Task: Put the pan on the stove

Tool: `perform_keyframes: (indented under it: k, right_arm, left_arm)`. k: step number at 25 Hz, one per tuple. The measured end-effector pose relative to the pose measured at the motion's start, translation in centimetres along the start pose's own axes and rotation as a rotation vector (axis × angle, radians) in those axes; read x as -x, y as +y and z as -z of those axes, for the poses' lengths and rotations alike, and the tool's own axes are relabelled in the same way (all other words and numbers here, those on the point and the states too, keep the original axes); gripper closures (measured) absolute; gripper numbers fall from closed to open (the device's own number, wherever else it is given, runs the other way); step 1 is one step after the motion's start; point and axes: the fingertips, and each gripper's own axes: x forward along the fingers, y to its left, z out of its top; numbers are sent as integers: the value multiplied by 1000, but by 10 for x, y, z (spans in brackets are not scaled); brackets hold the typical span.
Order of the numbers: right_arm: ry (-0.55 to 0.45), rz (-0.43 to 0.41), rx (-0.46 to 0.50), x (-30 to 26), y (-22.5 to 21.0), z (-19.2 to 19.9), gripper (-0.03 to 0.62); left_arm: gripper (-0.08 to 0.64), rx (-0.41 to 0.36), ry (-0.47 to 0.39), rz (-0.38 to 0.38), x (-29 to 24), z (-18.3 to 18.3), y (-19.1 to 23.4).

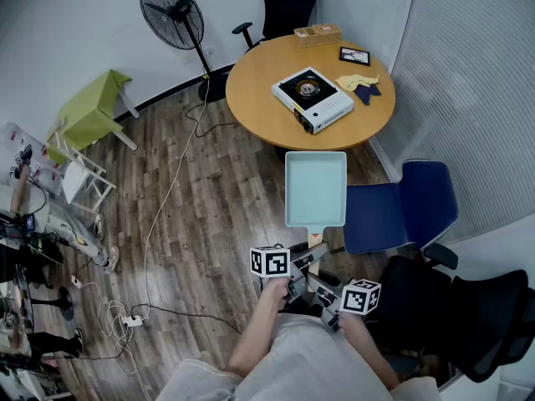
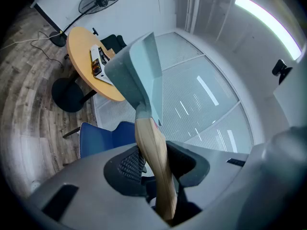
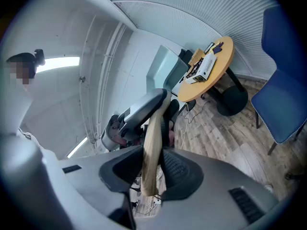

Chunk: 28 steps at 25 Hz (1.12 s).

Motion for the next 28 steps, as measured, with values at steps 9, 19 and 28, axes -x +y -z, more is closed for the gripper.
perform_keyframes:
  k: [9, 19, 28]
  right_arm:
    - [3, 21, 39, -25, 1, -8, 468]
    - [-29, 70, 87, -50, 1, -17, 466]
    - [-44, 78, 66, -74, -12, -27, 466]
  left_arm:
    - [414, -68, -1, 35, 11, -21, 3]
    - [411, -110, 22, 90, 19, -41, 11]
    - [411, -76, 37, 83, 19, -59, 36]
